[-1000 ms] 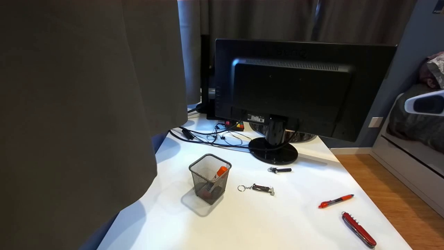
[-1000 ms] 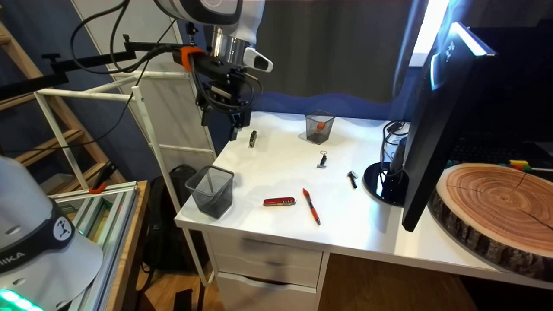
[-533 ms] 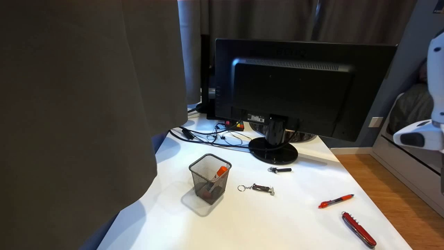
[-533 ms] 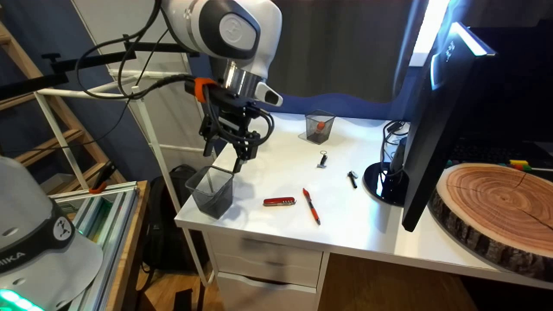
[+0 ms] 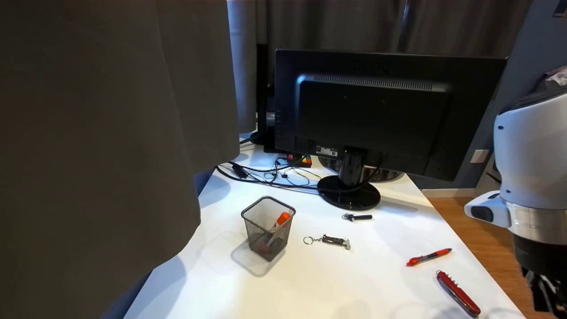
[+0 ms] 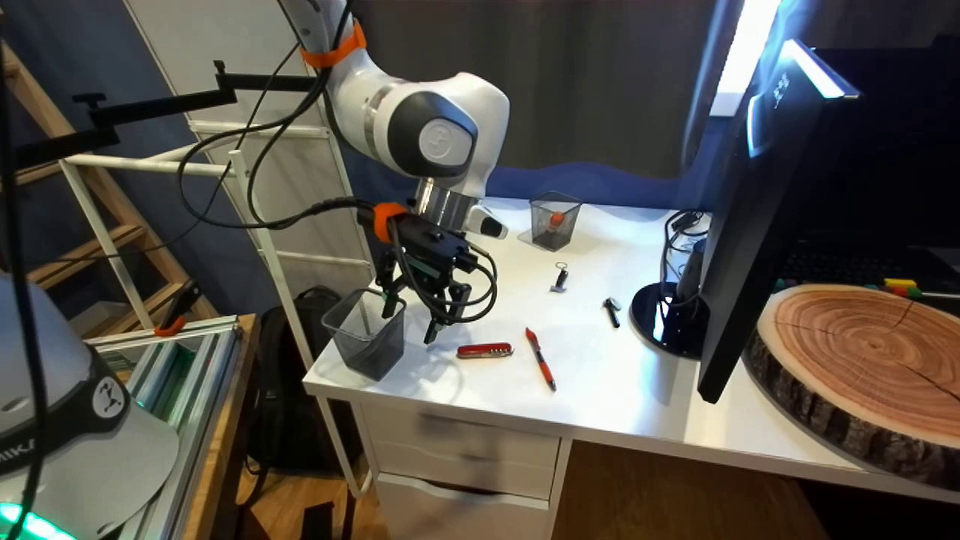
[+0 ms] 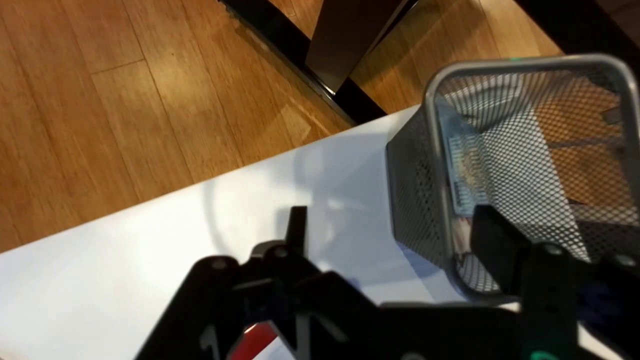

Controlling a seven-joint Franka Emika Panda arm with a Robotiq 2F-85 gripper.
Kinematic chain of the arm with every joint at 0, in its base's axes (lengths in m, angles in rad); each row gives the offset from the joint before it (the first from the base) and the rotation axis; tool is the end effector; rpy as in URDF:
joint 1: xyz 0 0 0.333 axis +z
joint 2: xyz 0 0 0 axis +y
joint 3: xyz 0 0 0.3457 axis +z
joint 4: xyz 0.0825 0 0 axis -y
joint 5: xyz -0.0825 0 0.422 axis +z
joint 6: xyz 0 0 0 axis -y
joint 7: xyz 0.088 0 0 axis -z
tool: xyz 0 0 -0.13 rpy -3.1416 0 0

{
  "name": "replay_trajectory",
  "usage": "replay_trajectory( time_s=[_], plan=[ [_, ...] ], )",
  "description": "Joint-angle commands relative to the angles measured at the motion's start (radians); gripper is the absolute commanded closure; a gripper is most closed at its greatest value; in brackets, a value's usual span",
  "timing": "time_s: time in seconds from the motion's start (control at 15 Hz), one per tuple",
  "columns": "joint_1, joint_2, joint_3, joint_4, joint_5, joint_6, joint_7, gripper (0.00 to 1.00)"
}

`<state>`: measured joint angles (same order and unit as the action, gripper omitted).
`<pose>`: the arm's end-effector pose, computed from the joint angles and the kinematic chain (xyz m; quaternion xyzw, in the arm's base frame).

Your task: Move the container furthest to the left to the right

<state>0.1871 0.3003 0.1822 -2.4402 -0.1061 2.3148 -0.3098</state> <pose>0.4179 0.1655 0.1301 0.9064 0.3679 -0.2072 0.0098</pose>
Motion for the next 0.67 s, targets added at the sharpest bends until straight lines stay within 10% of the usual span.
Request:
replay_trajectory(
  time_s=[0.0,0.6],
  plan=[
    [-0.007,0.039,0.006,0.053,-0.022,-0.020,0.005,0.47],
    [-0.020,0.020,0.022,0.092,0.004,-0.153,-0.057,1.00]
  ],
)
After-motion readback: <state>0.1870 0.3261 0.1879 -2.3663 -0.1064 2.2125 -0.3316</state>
